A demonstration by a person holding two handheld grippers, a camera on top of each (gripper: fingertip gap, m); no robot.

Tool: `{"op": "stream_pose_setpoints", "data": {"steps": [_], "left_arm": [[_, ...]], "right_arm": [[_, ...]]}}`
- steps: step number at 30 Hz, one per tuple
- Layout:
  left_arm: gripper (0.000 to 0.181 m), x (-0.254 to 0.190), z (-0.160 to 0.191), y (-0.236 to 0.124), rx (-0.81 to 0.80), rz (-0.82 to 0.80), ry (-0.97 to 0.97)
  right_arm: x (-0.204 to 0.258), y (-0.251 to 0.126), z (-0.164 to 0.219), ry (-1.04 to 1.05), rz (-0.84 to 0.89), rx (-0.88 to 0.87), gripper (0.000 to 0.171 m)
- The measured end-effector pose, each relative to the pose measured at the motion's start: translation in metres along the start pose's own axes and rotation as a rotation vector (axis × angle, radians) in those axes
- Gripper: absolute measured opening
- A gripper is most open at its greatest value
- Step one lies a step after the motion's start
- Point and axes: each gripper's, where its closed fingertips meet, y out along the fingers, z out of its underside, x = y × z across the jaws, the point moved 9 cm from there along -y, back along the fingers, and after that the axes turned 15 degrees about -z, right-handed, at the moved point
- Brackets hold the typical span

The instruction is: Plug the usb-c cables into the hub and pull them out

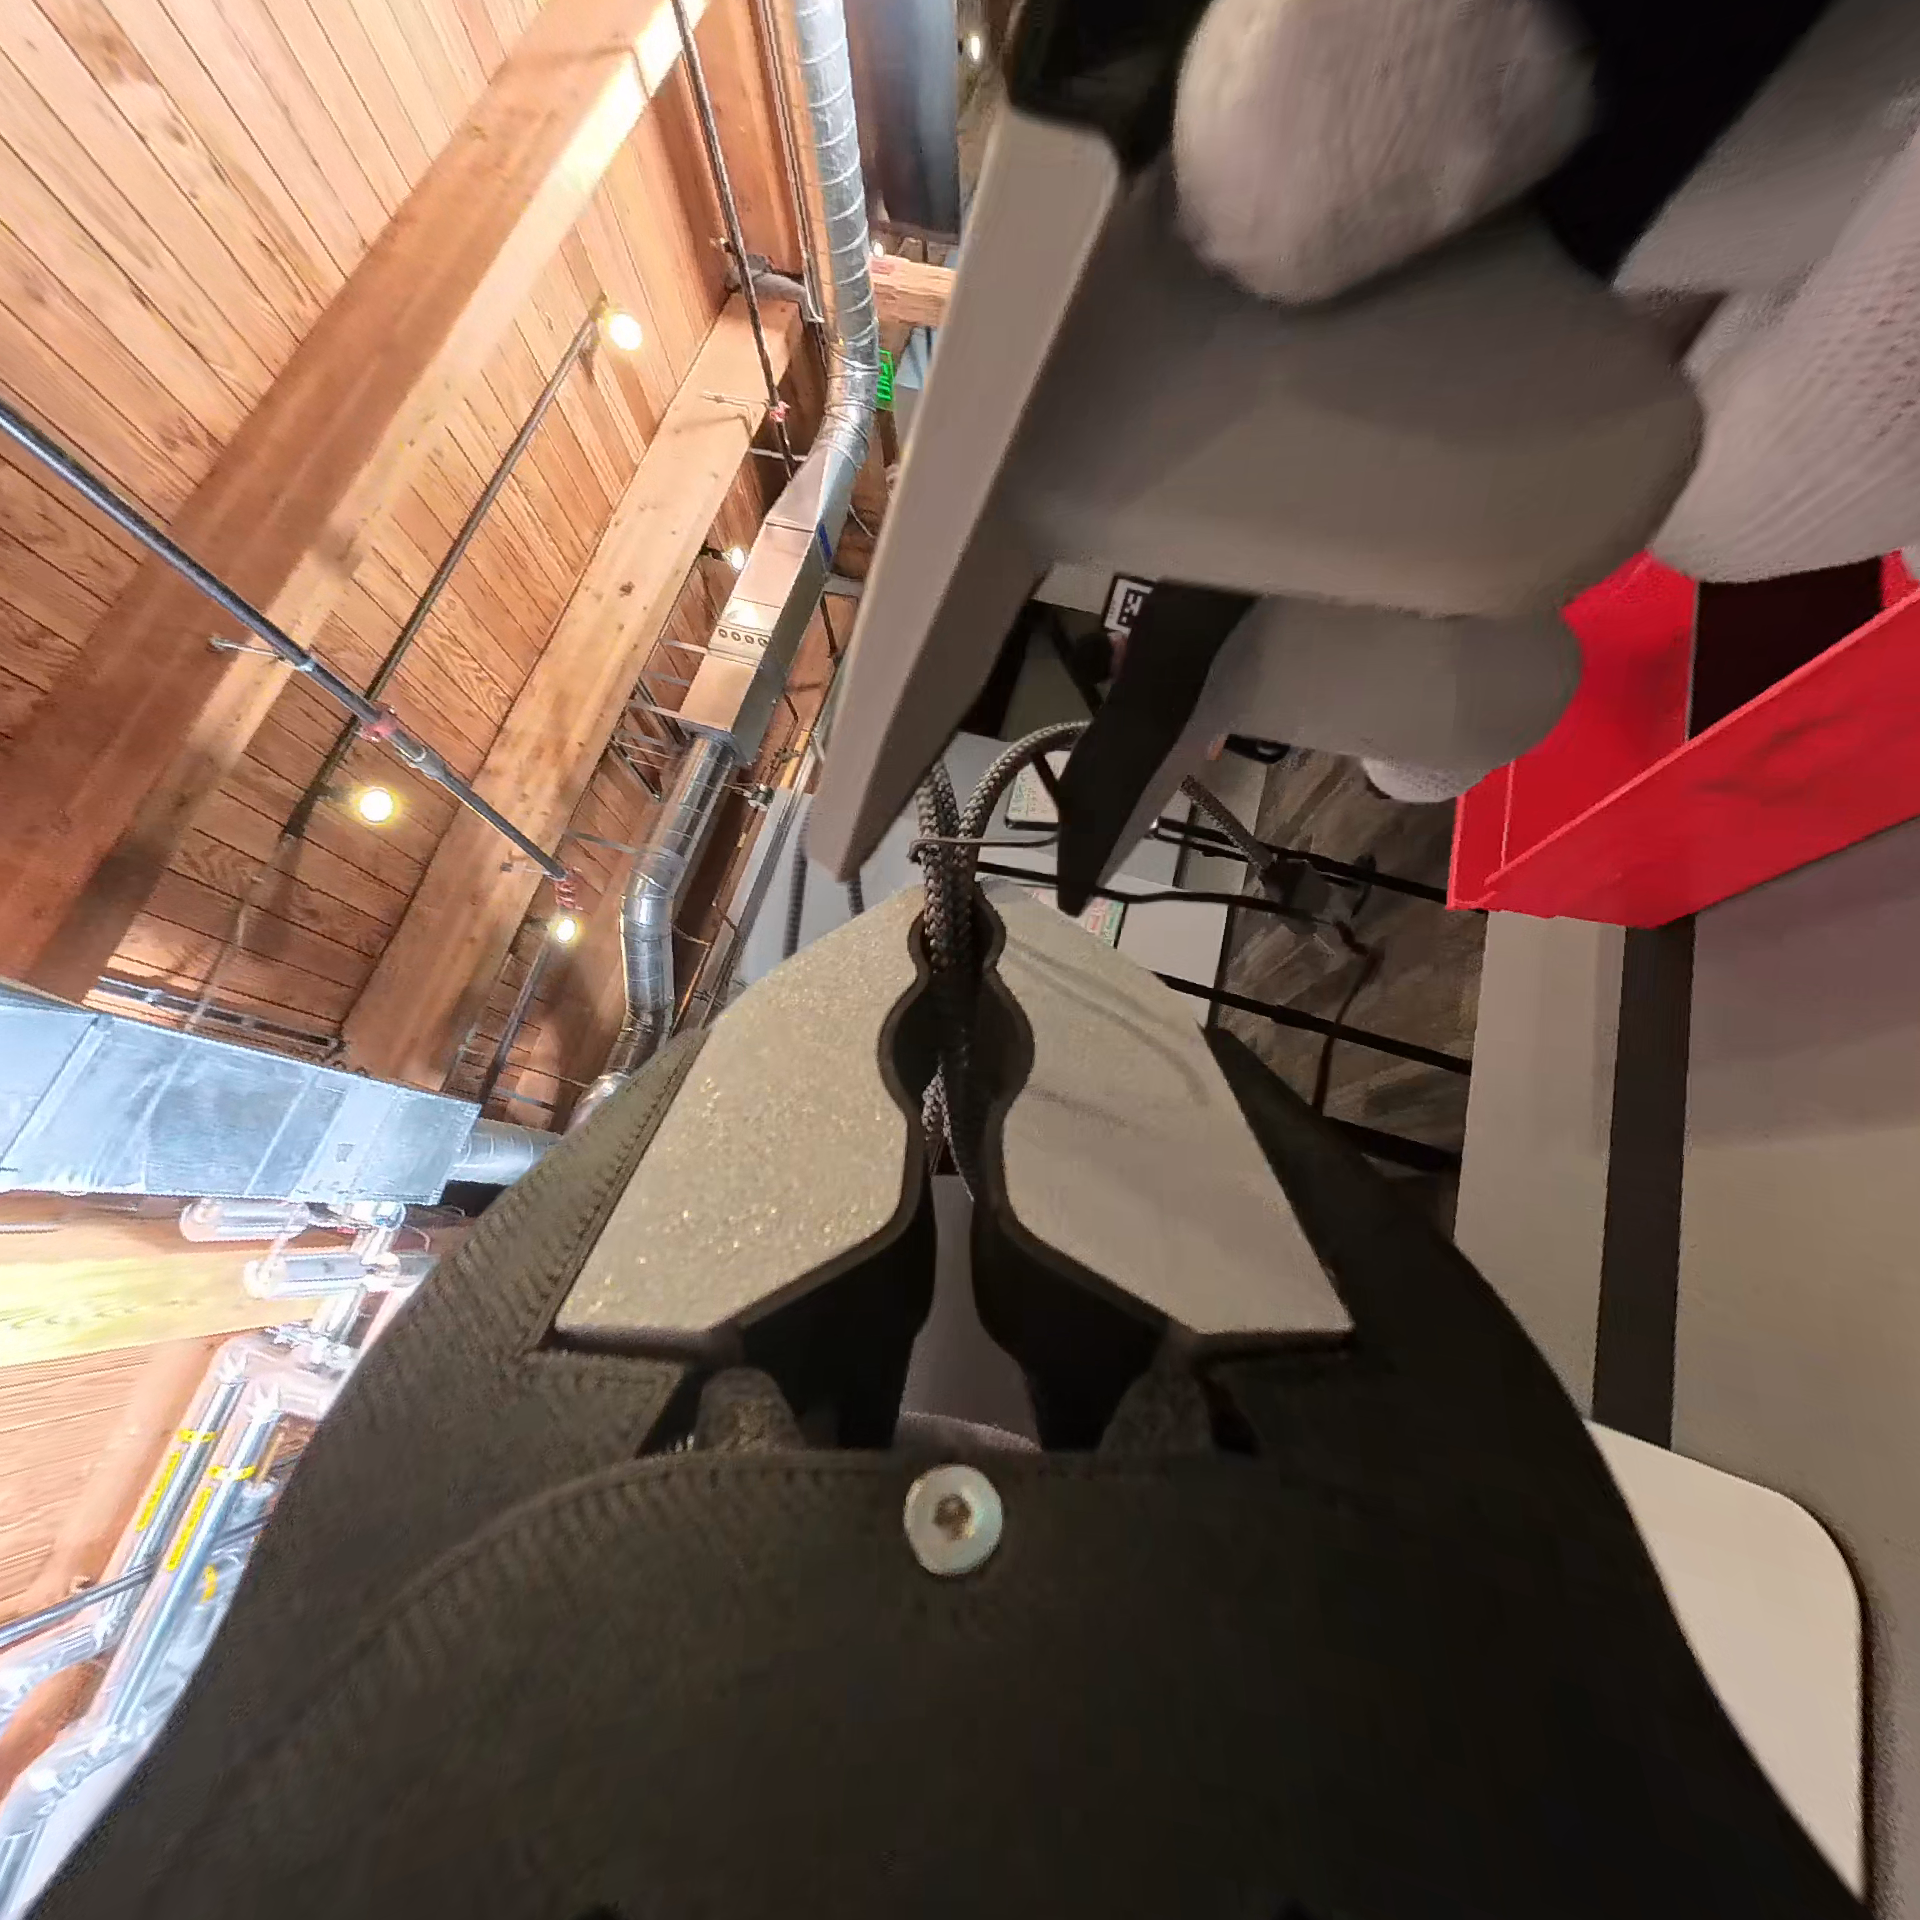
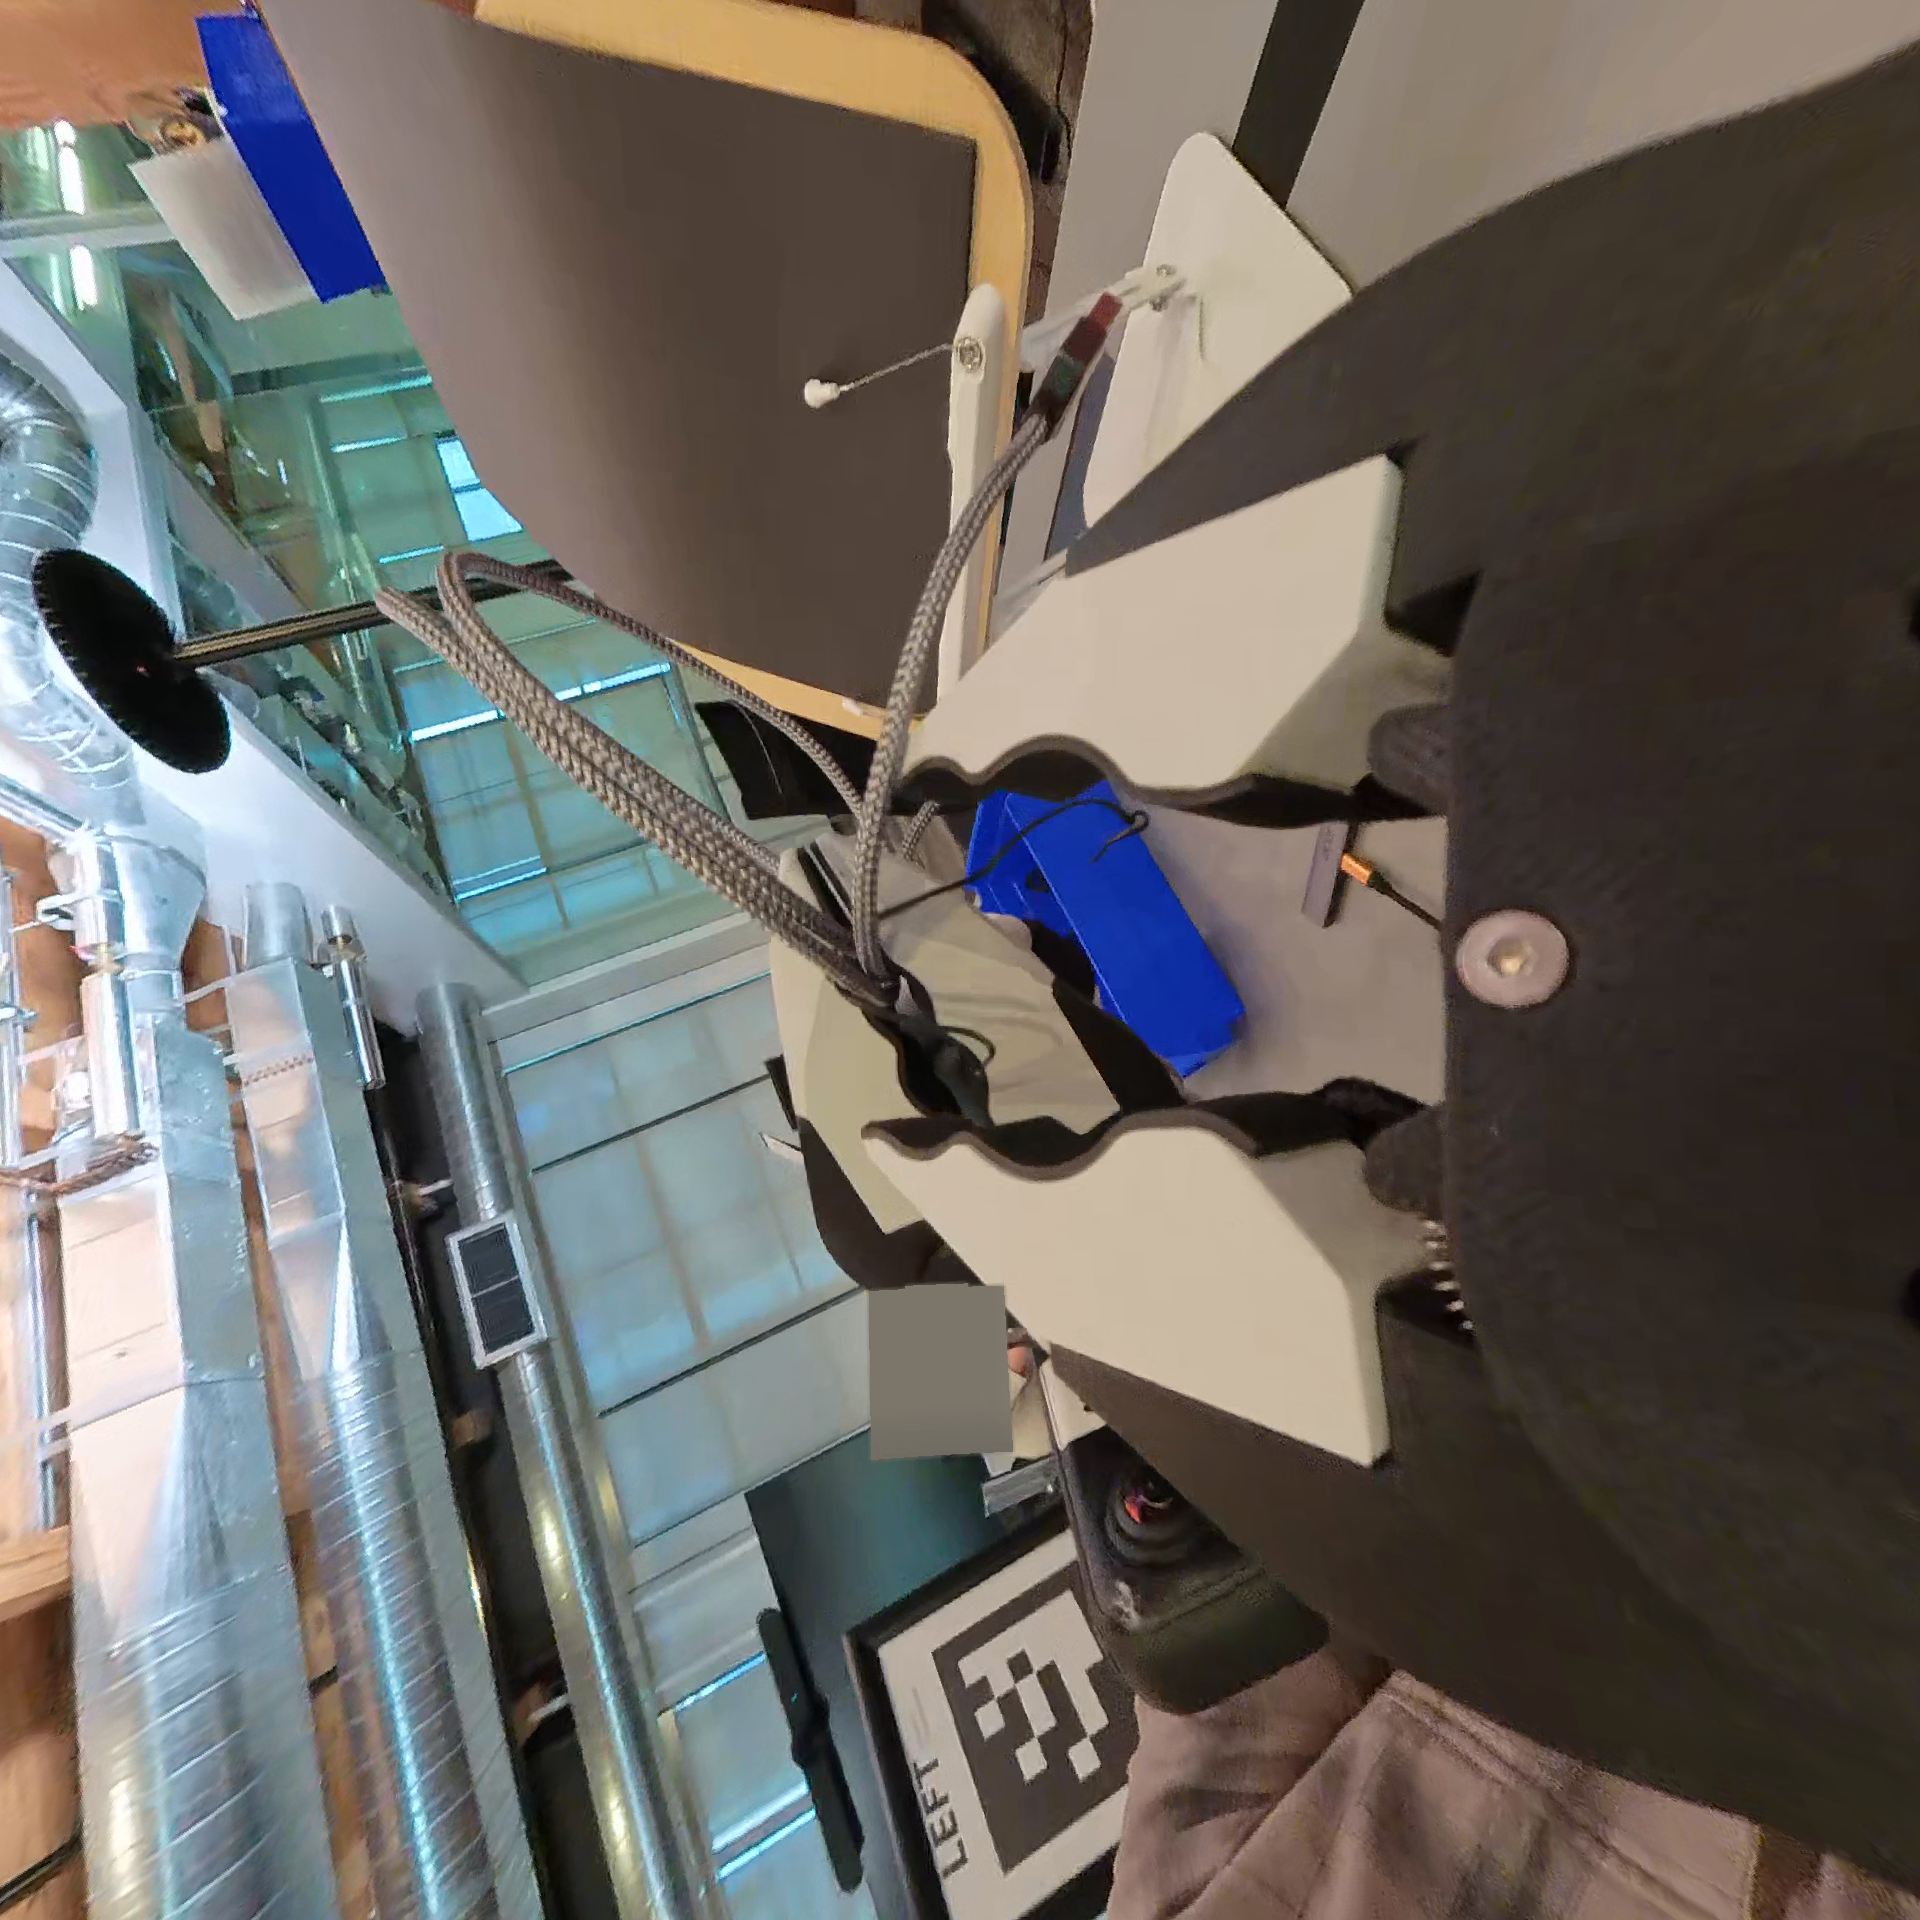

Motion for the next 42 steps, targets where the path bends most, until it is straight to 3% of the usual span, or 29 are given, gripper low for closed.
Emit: {"op": "stream_pose_setpoints", "data": {"steps": [8, 19, 21, 31, 35, 42], "left_arm": [[0.002, 0.000, -0.003, 0.000, -0.024, -0.026, 0.003], [0.002, 0.009, -0.007, -0.001, -0.075, -0.044, -0.058], [0.002, 0.013, -0.009, -0.001, -0.089, -0.036, -0.097], [0.002, 0.019, -0.011, -0.002, -0.126, -0.006, -0.137], [0.002, 0.018, -0.011, 0.000, -0.099, 0.044, -0.171], [0.002, 0.021, -0.015, 0.007, 0.040, 0.201, -0.267]], "right_arm": [[-0.002, -0.001, 0.003, -0.016, -0.002, -0.006, 0.022], [0.001, -0.004, 0.002, -0.022, -0.076, -0.069, 0.016], [0.003, -0.007, 0.002, -0.023, -0.126, -0.095, 0.000], [0.009, -0.006, -0.002, -0.056, -0.133, -0.077, 0.000], [0.014, -0.008, -0.003, -0.183, -0.020, -0.020, 0.000], [0.027, -0.006, -0.007, -0.610, 0.372, 0.205, 0.000]]}}
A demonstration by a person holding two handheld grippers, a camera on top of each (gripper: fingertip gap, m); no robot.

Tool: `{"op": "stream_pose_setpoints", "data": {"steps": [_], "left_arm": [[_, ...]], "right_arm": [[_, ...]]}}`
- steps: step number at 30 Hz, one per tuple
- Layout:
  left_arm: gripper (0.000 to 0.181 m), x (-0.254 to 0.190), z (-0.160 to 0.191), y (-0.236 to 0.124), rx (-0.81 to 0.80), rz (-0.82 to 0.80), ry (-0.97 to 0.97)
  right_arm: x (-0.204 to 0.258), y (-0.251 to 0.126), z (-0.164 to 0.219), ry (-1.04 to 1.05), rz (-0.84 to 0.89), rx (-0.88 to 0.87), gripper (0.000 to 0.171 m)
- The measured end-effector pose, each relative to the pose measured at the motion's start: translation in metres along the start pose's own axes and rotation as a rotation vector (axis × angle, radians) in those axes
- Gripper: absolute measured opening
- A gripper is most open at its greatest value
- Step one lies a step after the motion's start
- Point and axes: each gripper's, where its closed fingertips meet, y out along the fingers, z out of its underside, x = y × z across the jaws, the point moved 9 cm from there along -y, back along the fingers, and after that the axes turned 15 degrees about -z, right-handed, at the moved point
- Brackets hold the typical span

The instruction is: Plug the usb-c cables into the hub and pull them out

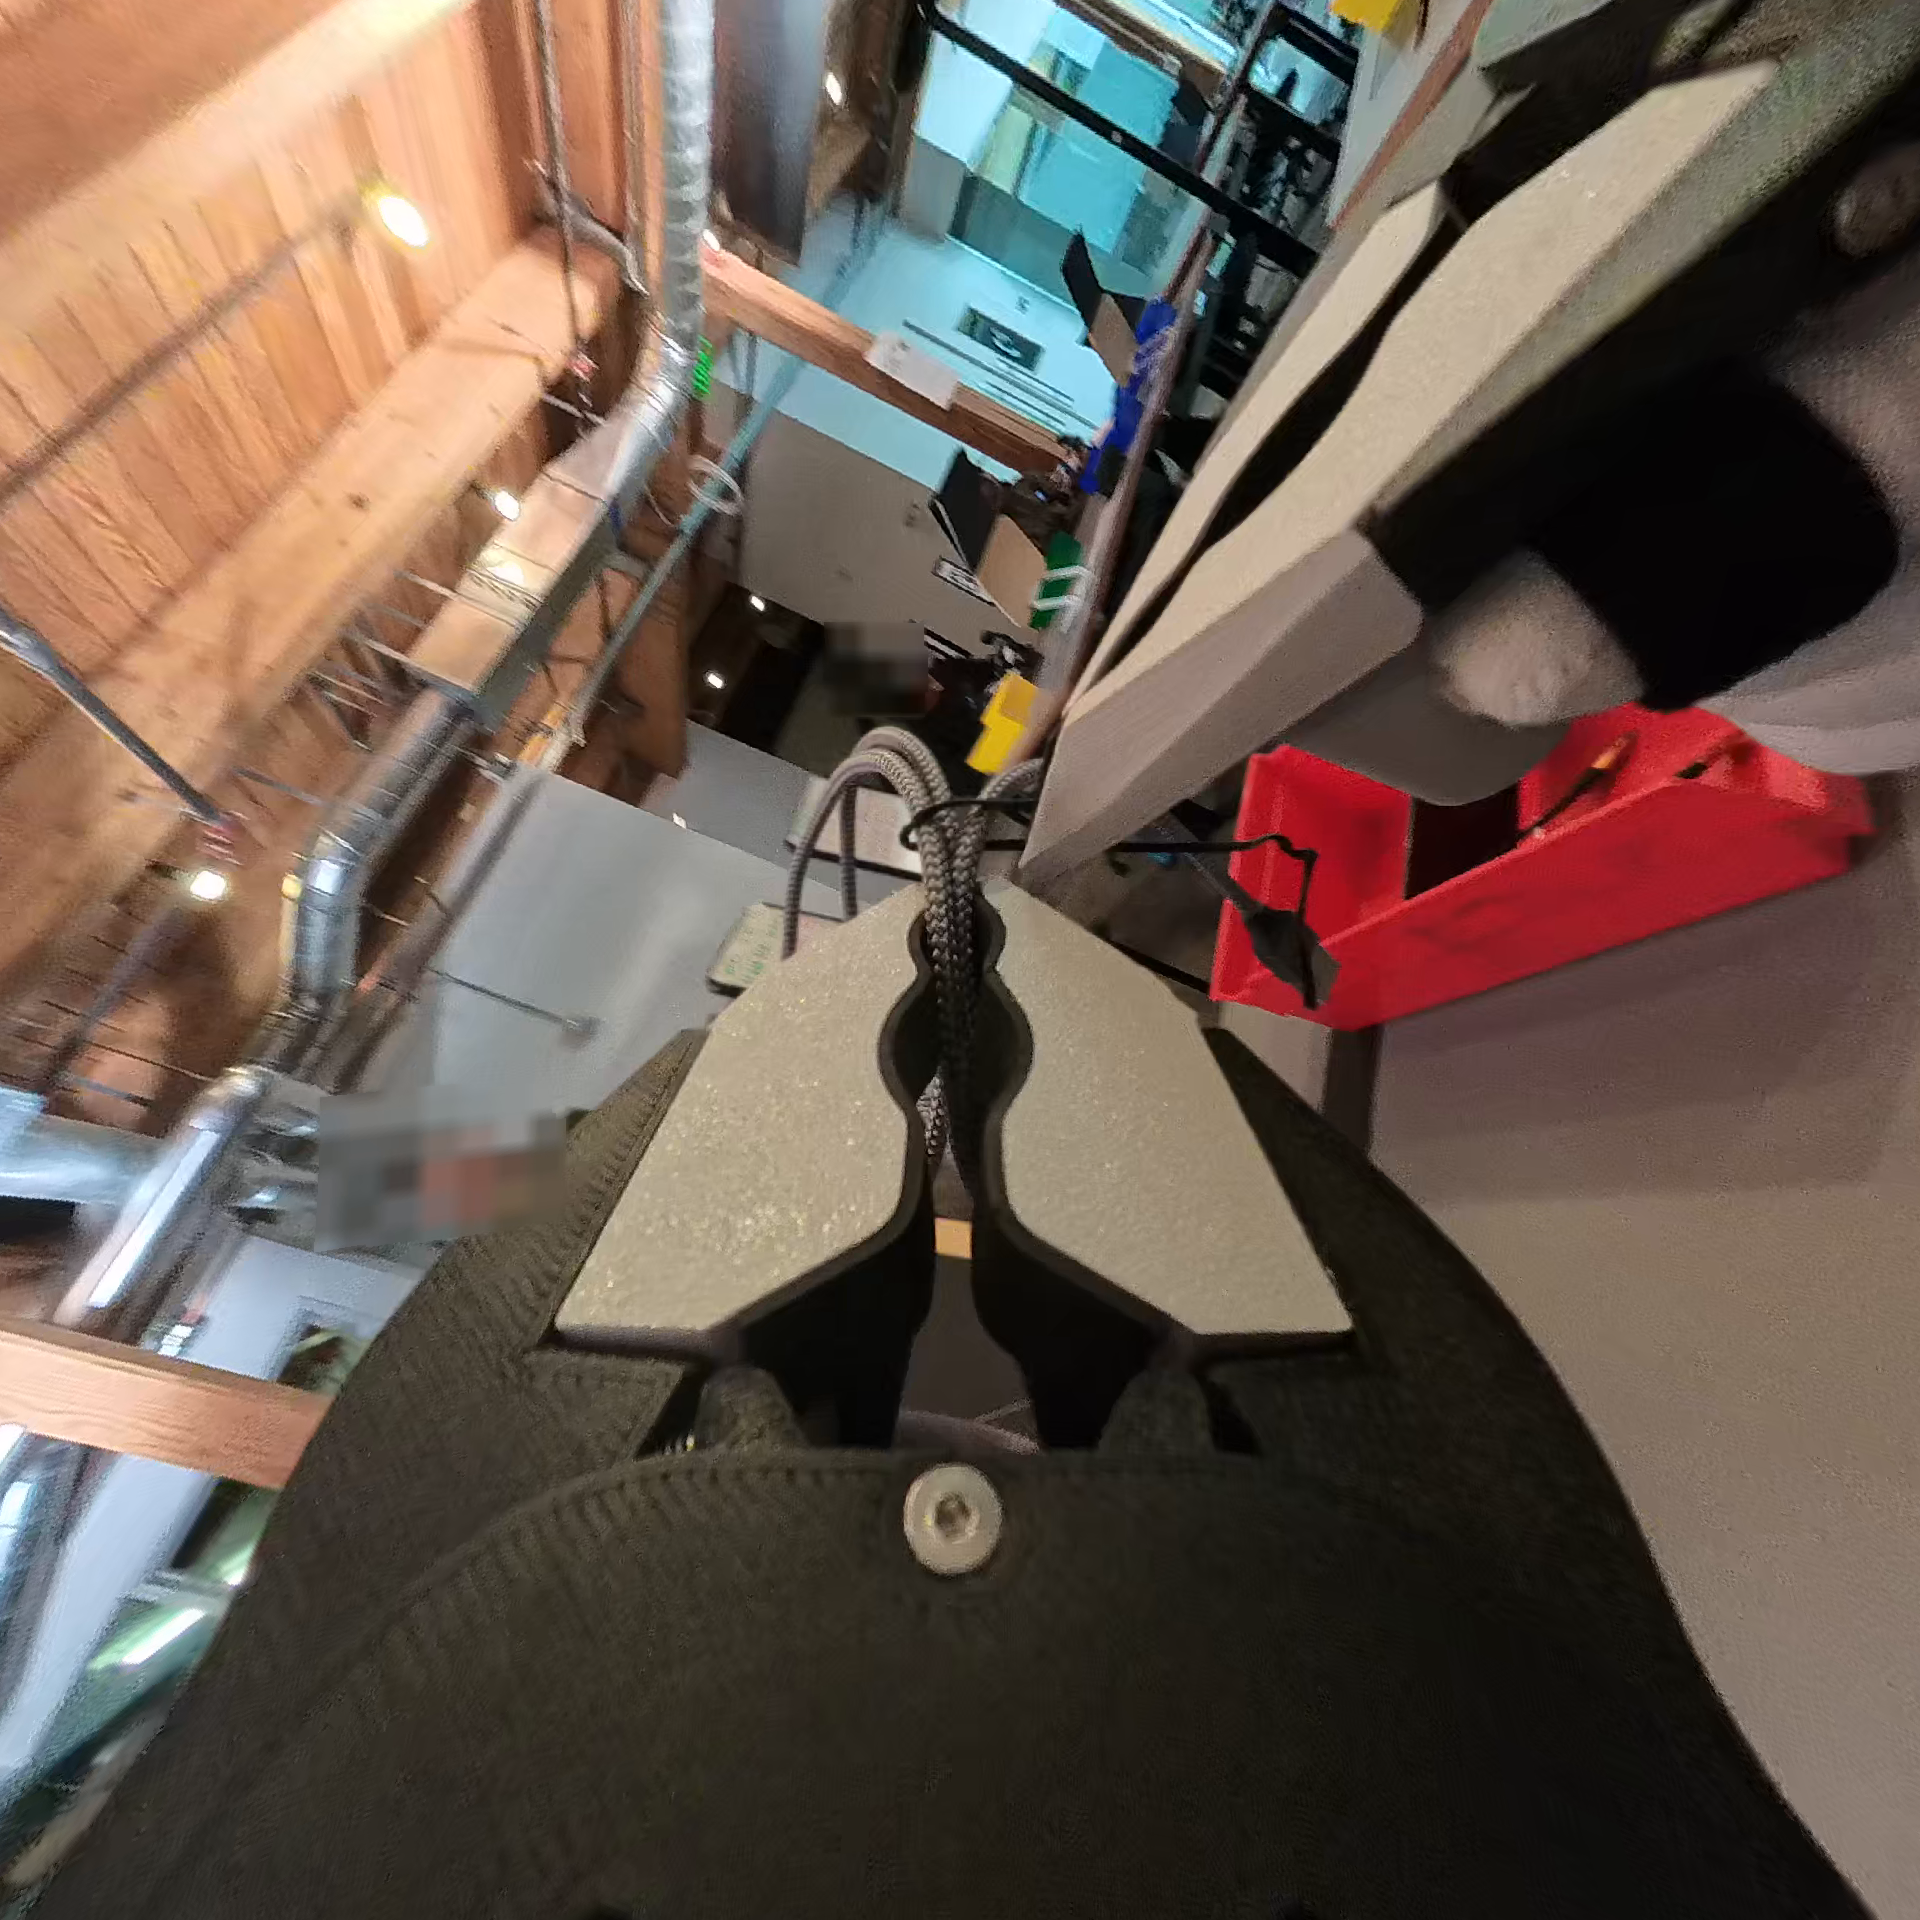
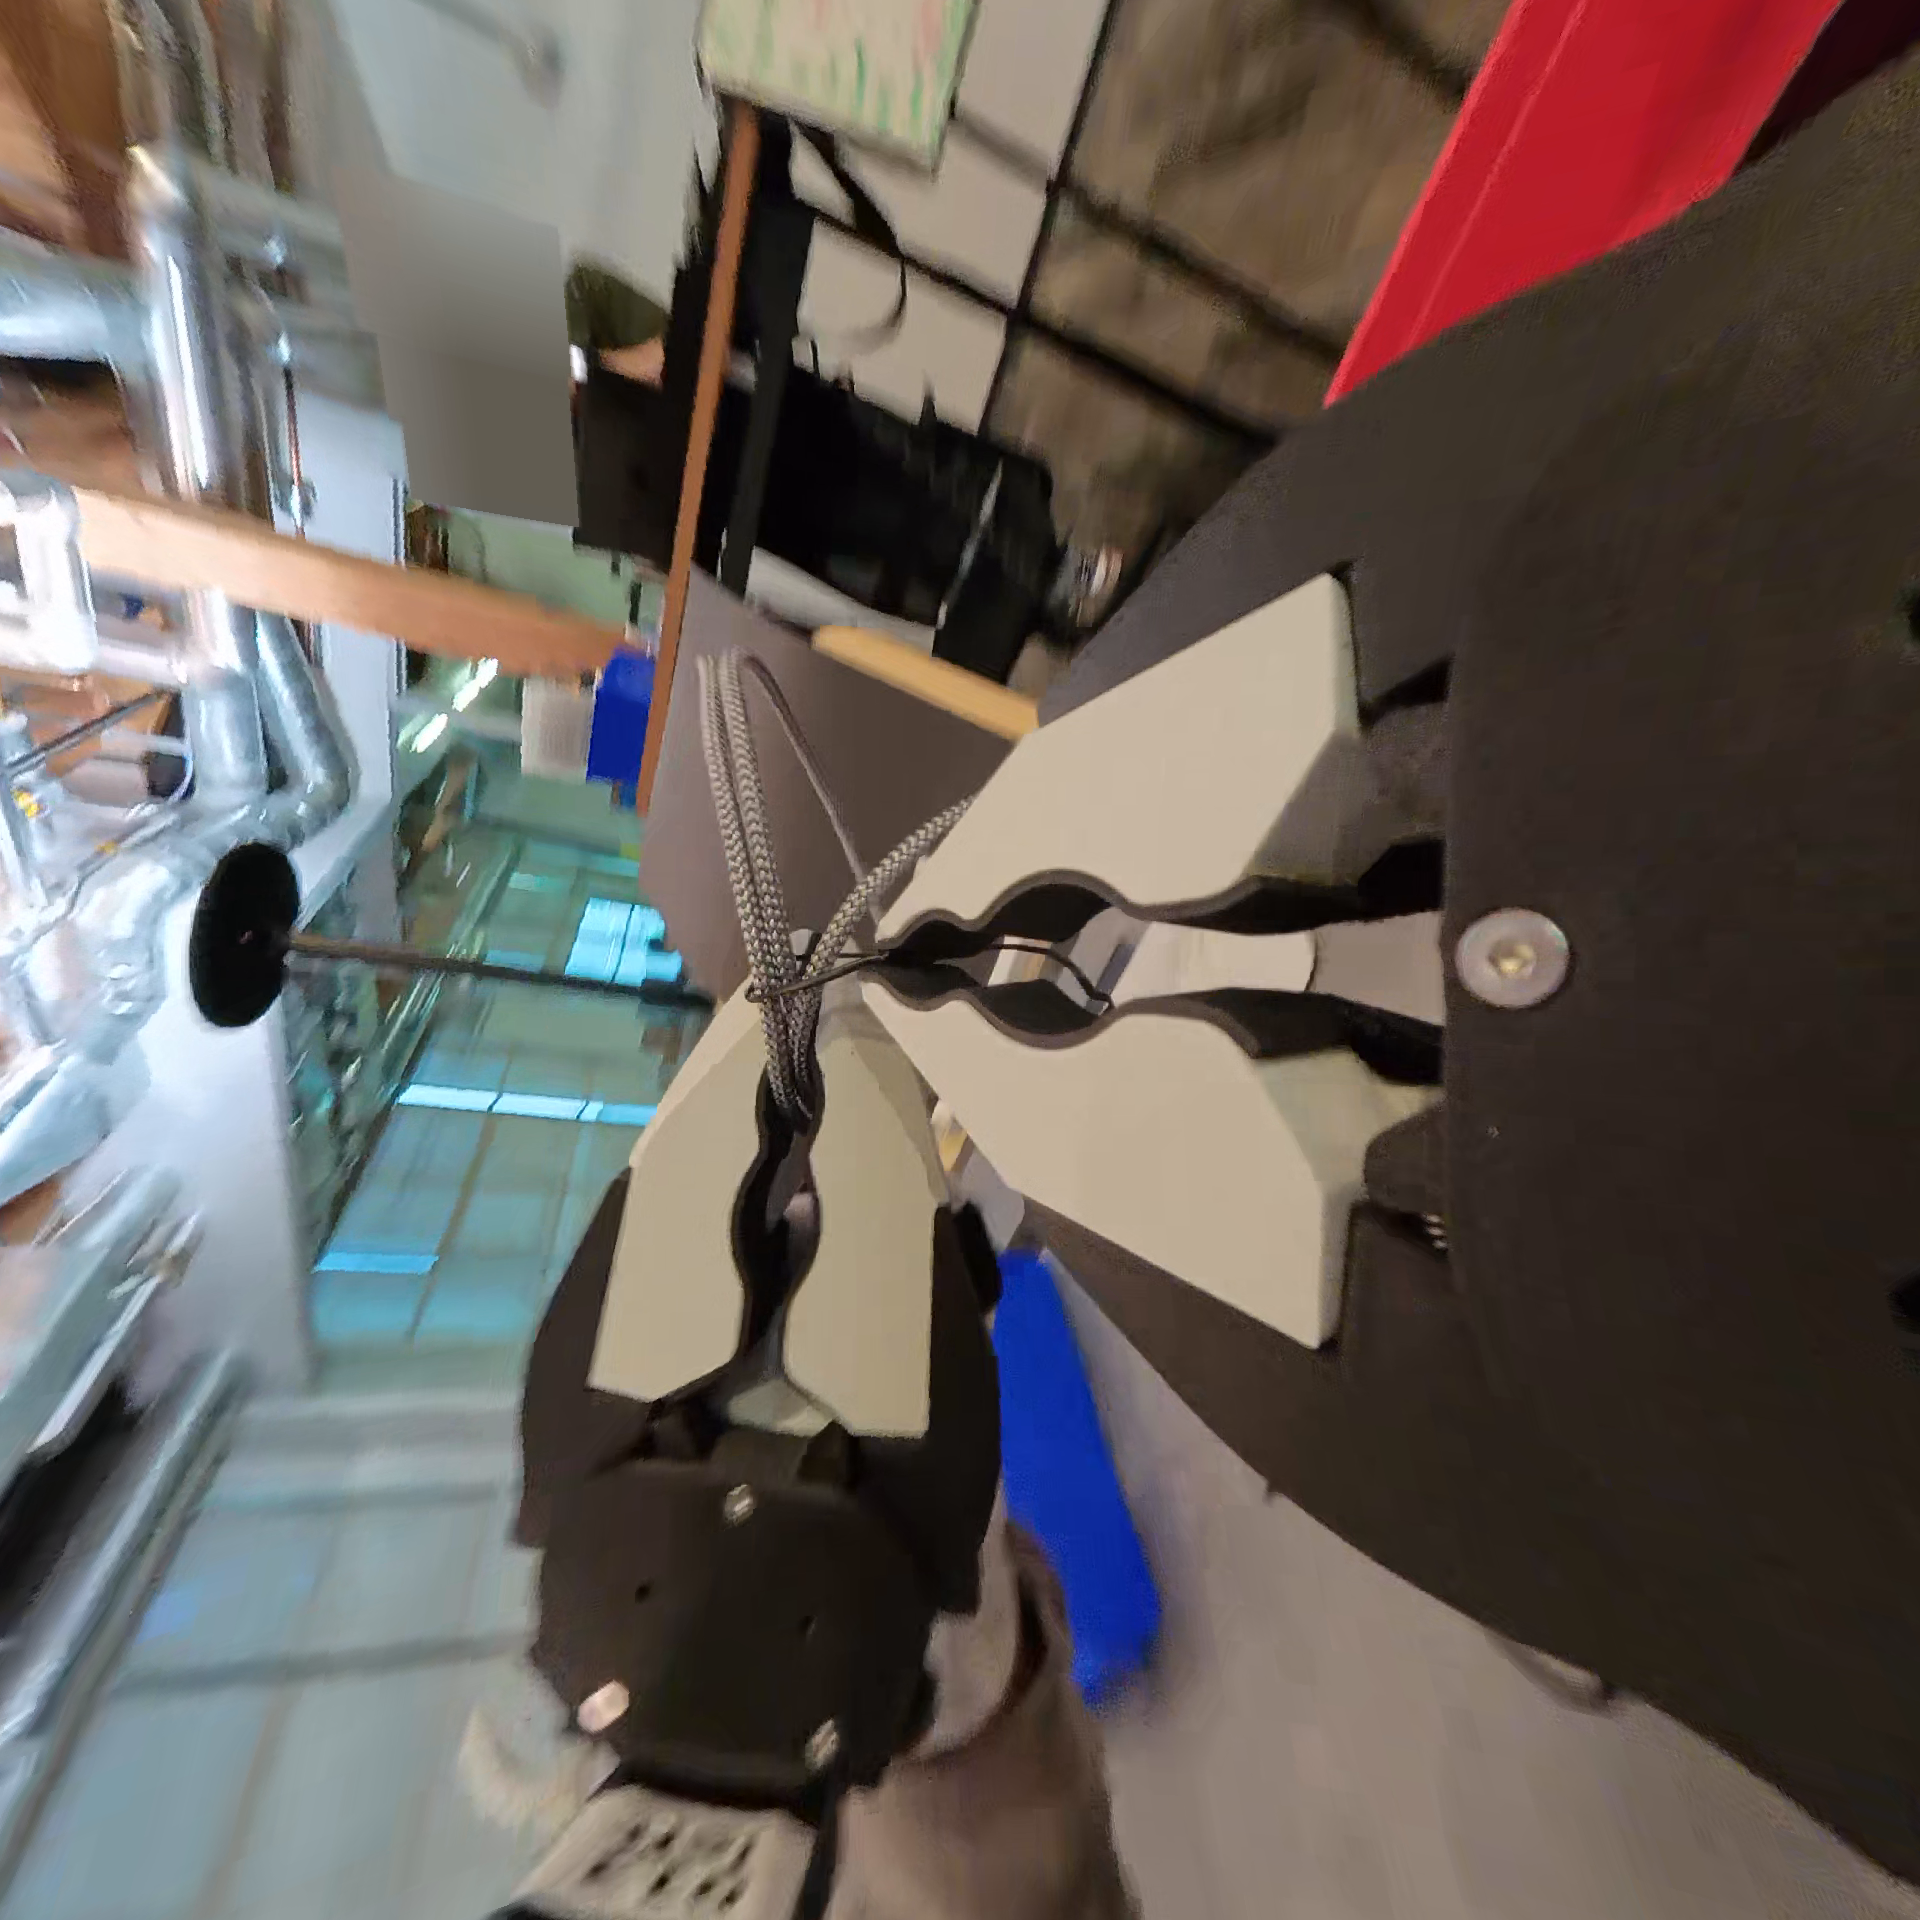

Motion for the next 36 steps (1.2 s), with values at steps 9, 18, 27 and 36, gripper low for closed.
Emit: {"op": "stream_pose_setpoints", "data": {"steps": [9, 18, 27, 36], "left_arm": [[0.002, 0.010, 0.000, 0.015, 0.270, 0.293, -0.212], [0.002, 0.027, 0.011, 0.029, 0.440, 0.544, -0.450], [0.002, 0.035, 0.044, 0.042, 0.615, 0.817, -0.743], [0.002, 0.037, 0.034, 0.029, 0.374, 0.592, -0.564]], "right_arm": [[0.019, 0.019, 0.005, -0.779, 0.360, 0.475, 0.000], [0.015, 0.030, 0.008, -1.194, 0.372, 0.638, 0.000], [0.000, 0.044, 0.016, -1.542, 0.171, 0.758, 0.000], [-0.015, 0.031, -0.016, -0.437, -0.110, 0.410, 0.000]]}}
